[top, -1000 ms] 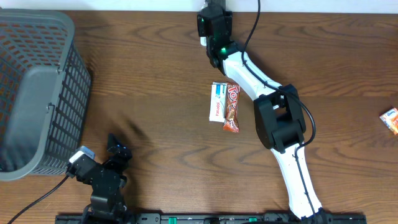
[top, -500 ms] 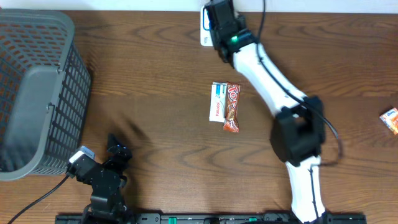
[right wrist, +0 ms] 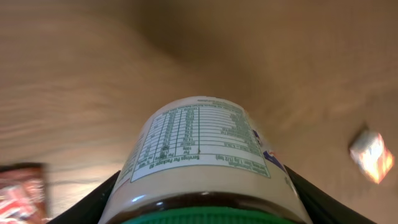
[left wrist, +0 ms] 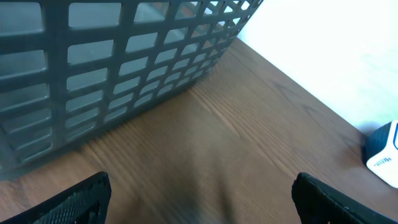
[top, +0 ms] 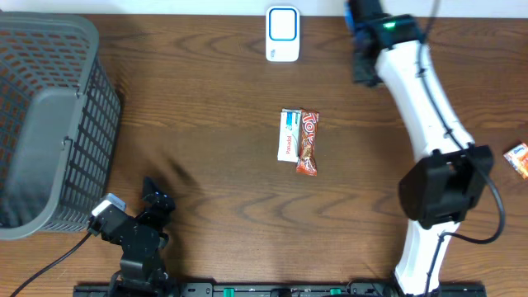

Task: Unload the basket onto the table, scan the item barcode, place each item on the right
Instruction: 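Carry the bottle to the right table edge and set it down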

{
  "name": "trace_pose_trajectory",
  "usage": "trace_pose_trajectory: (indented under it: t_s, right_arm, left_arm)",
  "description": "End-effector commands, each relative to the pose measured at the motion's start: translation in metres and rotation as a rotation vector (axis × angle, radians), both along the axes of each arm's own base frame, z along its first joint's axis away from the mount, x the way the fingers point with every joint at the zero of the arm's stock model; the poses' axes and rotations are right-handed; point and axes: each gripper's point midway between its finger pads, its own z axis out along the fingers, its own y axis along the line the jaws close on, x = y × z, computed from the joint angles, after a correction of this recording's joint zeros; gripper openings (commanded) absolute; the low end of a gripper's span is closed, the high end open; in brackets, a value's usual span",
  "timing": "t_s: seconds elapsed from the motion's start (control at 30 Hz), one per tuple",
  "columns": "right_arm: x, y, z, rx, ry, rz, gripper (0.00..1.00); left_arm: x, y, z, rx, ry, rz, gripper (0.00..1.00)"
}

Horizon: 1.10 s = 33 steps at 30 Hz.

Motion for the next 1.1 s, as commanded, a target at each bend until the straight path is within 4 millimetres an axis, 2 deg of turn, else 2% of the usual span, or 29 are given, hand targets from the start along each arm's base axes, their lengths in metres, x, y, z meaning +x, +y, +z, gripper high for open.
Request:
trace_pose_trajectory:
  t_s: [0.0,0.17,0.27,0.4,0.57,0.73,0.83,1.0,1.03,1.07]
  right_arm:
    - [-0.011,-0.062,-0.001,0.036,0.008,-0.196,0.56]
    - [-0.038,-0.157,-0.013,0.041,0.046,-0.42,0.56]
    - [-0.058,-0.205,-0.034,0.106,0.055,-0.548,0.56]
    - [-0.083,-0.249,-0.068,0.232,0.043,-0.678,0.57]
    - [-0.115,-0.282,-0.116,0.413,0.01,-0.807,0.56]
    - [-0.142,-0.301,-0.146,0.46,-0.017,-0.902,0.56]
    - [-0.15,-0.305,-0.157,0.461,-0.023,-0.924,0.59]
    - [-0.146,-0.304,-0.158,0.463,-0.035,-0.916,0.74]
    - [-0.145,-0.303,-0.158,0.475,-0.04,-0.913,0.79]
    - [-0.142,-0.302,-0.156,0.49,-0.047,-0.907,0.92]
  left_arm:
    - [-0.003,0.002,-0.01,0.01,0.035,0.006,0.93]
    - [-0.003,0.002,-0.01,0.01,0.035,0.006,0.93]
    - [-0.003,0.002,-0.01,0.01,0.035,0.007,0.94]
    - [-0.003,0.002,-0.01,0.01,0.035,0.007,0.94]
    - [-0.003,0.002,-0.01,0.01,0.035,0.006,0.94]
    - [-0.003,0.002,-0.01,0.01,0.035,0.006,0.93]
    - [-0.003,0.002,-0.01,0.01,0.035,0.006,0.94]
    - [-0.003,0.002,-0.01,0.01,0.035,0.007,0.93]
    - [-0.003,0.002,-0.01,0.01,0.035,0.006,0.93]
    - [-0.003,0.002,-0.01,0.01,0.035,0.006,0.93]
